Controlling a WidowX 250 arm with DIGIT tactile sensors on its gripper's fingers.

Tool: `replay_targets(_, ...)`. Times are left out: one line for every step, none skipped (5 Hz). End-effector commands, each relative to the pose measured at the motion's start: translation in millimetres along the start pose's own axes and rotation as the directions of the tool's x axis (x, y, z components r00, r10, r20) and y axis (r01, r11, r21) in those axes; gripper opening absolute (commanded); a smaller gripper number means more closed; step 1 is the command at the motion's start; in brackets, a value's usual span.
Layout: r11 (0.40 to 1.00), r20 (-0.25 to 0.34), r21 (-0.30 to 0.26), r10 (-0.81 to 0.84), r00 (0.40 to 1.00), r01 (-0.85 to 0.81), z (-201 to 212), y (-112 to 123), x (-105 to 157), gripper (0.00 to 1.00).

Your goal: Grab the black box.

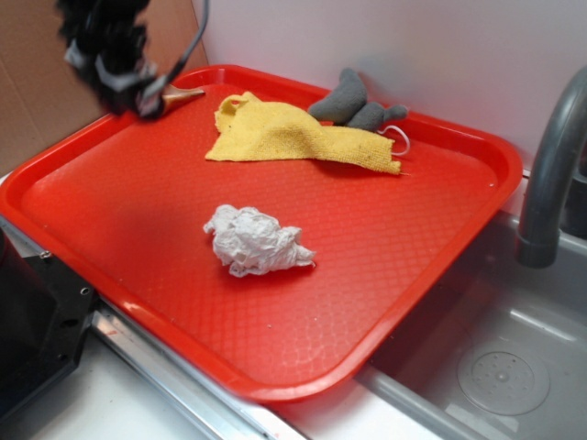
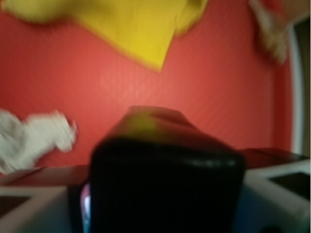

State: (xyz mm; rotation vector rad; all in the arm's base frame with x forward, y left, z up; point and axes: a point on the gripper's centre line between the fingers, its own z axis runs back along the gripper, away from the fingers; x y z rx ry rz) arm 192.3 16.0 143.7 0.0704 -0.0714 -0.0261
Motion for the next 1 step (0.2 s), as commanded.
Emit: replay_targets(0.998, -0.001, 0.020, -0.054, 0.999, 0.054, 91.7, -0.4, 24.3, 0.00)
